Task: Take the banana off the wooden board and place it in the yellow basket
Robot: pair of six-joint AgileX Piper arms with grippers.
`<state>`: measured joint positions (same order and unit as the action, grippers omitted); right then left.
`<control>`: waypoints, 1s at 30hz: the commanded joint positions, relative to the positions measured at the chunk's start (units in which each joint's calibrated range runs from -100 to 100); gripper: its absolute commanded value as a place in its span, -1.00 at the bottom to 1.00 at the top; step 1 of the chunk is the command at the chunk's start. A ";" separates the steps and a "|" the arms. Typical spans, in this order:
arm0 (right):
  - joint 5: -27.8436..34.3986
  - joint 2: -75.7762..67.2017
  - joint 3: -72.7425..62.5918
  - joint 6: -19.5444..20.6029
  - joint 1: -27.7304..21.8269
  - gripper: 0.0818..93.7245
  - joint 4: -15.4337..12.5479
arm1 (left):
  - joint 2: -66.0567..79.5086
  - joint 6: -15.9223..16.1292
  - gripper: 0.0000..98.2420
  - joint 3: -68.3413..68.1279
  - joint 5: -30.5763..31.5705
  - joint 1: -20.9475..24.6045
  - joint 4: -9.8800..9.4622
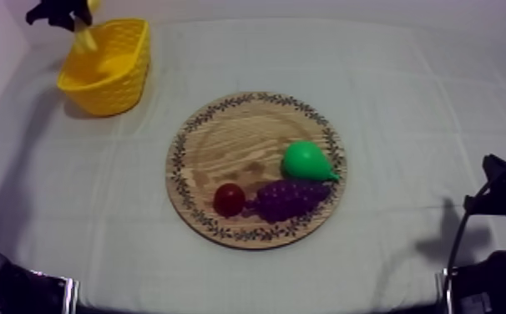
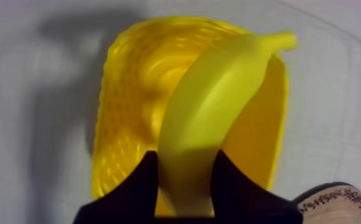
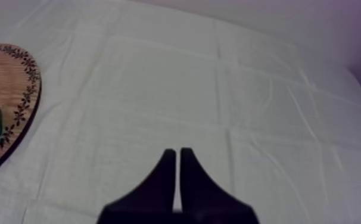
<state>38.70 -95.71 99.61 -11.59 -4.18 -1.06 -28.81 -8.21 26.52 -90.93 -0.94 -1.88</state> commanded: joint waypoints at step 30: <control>0.01 -0.05 0.05 -0.01 -0.03 -0.99 0.01 | -7.14 5.33 -0.15 -6.54 12.89 0.47 0.35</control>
<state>38.70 -95.71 99.61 -11.59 -4.18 -1.06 -36.61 -3.05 20.53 -78.32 -0.44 -1.63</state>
